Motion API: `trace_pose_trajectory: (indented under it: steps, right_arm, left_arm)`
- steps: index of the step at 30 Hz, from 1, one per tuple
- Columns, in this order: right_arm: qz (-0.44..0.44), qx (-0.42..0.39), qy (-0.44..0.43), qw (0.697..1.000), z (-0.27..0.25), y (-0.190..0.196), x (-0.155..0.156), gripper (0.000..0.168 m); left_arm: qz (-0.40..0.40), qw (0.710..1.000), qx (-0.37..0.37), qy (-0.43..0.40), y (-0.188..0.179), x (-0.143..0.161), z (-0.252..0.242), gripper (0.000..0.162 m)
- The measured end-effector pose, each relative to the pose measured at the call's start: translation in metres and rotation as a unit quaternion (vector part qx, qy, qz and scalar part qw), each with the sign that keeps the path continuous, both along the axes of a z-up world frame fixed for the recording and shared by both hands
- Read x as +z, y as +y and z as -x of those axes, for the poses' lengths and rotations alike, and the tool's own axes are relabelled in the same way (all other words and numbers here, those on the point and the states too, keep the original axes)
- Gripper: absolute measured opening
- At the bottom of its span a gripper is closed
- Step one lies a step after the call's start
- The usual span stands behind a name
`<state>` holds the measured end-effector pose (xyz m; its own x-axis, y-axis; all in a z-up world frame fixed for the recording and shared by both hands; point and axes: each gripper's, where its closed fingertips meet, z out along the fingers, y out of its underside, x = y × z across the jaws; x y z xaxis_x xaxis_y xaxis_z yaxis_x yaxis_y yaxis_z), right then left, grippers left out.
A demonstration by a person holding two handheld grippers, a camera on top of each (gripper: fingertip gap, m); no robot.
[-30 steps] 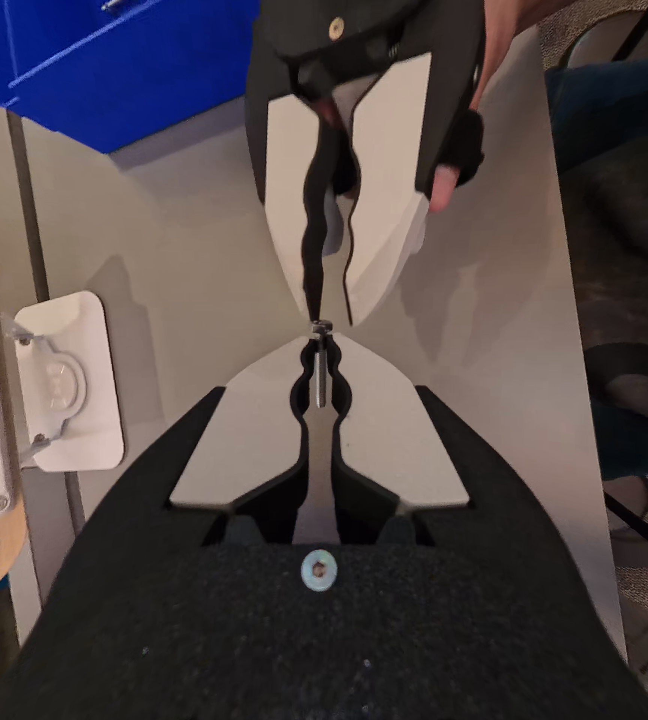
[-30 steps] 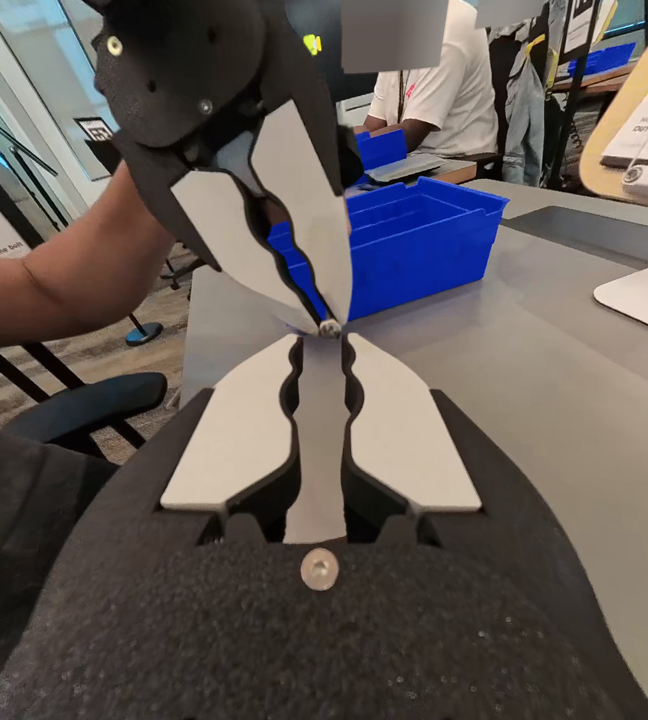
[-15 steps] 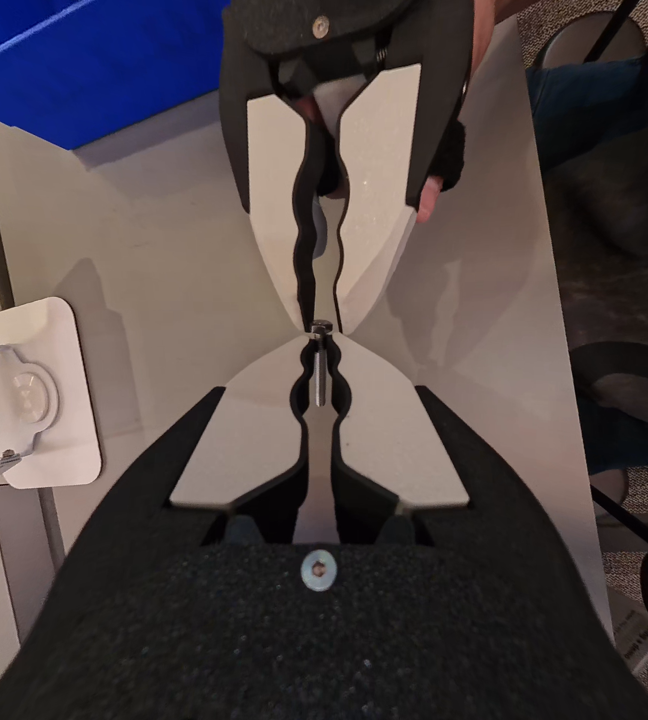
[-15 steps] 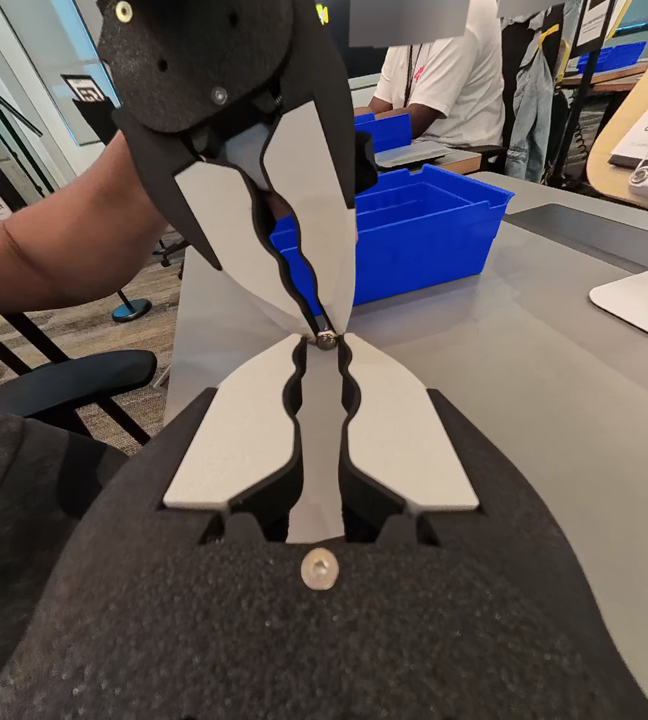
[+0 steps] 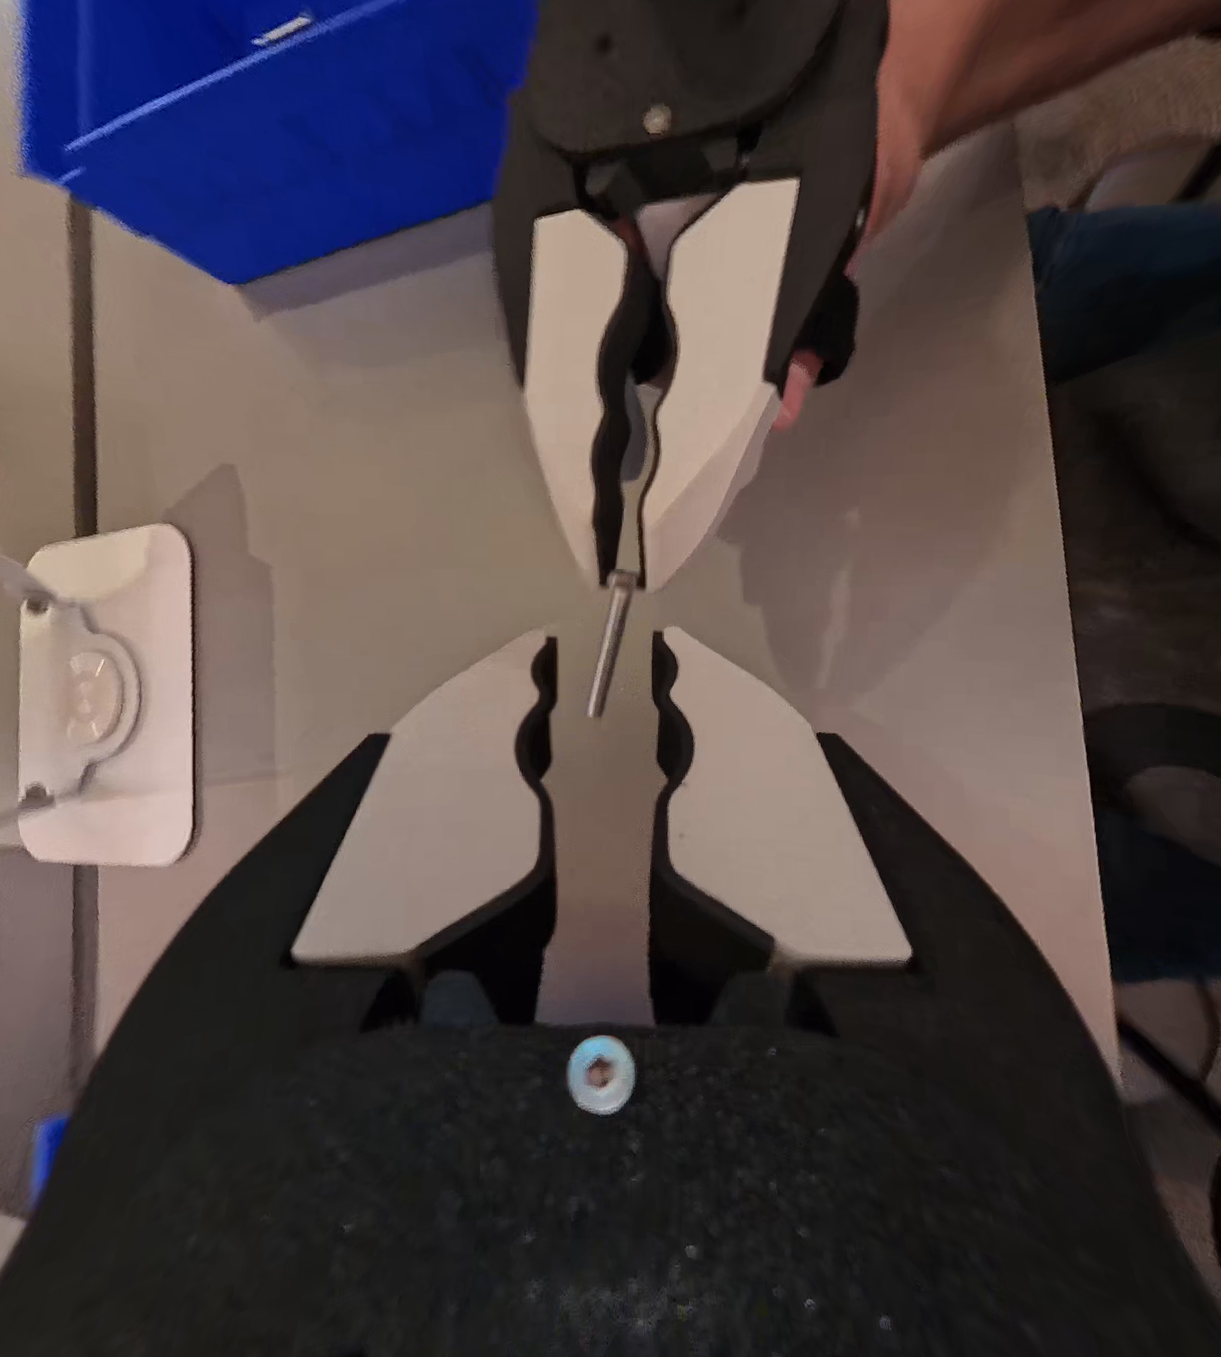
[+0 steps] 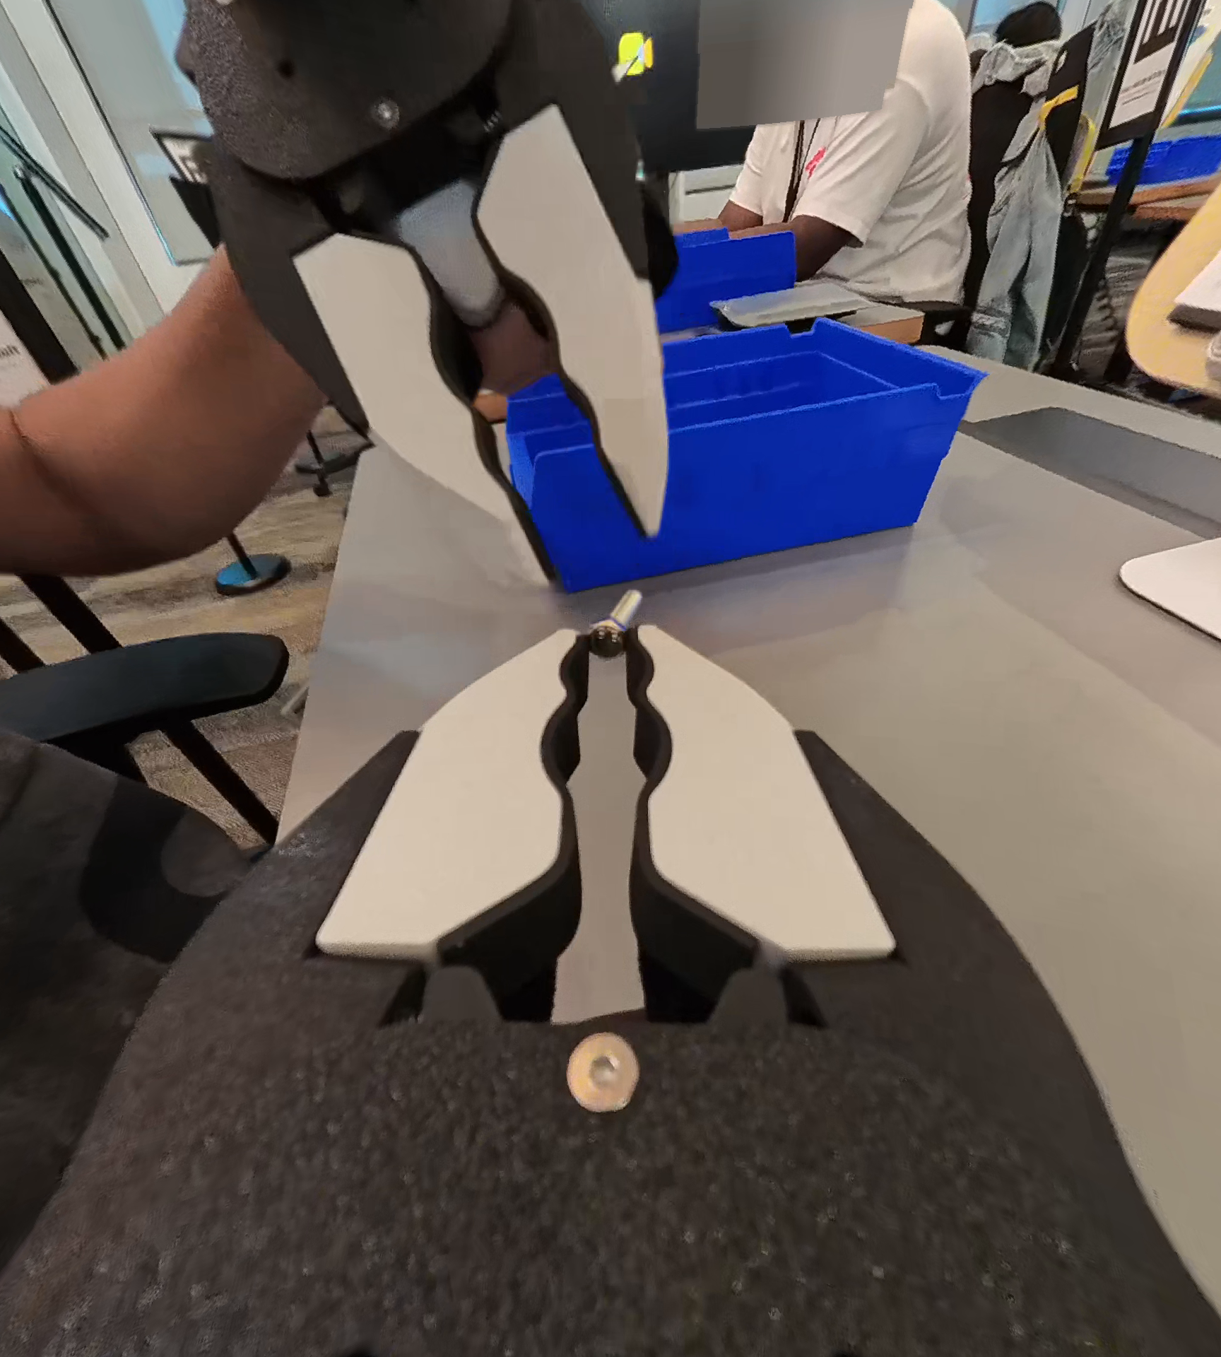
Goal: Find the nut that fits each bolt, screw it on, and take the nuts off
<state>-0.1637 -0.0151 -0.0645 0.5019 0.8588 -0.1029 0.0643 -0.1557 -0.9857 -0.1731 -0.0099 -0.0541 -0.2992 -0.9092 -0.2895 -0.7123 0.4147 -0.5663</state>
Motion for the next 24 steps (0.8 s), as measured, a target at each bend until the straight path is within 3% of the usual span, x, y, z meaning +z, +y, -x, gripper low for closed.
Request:
trace_pose_trajectory:
  steps: [1,3,8,12,17,24]
  right_arm:
    - [0.006,0.000,0.012,1.000,-0.002,0.001,-0.002,0.010]
    - [0.016,0.006,0.044,0.999,-0.007,0.002,-0.004,0.010]
    - [0.000,-0.005,0.090,0.996,-0.024,0.005,-0.007,0.010]
    - [-0.011,-0.033,0.094,0.995,-0.037,0.009,-0.008,0.010]
    - [0.007,-0.045,0.097,0.994,-0.043,0.015,-0.015,0.010]
    - [0.017,-0.038,0.095,0.995,-0.034,0.023,-0.020,0.010]
  left_arm:
    - [0.013,0.999,0.026,-0.013,0.005,0.001,0.007,0.027]
    - [0.049,0.994,0.085,-0.049,0.020,0.003,0.028,0.036]
    - [0.111,0.957,0.235,-0.129,0.088,0.020,0.118,0.039]
    - [0.135,0.931,0.325,-0.096,0.136,0.000,0.197,0.041]
    - [0.082,0.943,0.321,0.015,0.153,-0.033,0.242,0.040]
    - [0.048,0.962,0.267,0.038,0.152,-0.049,0.238,0.039]
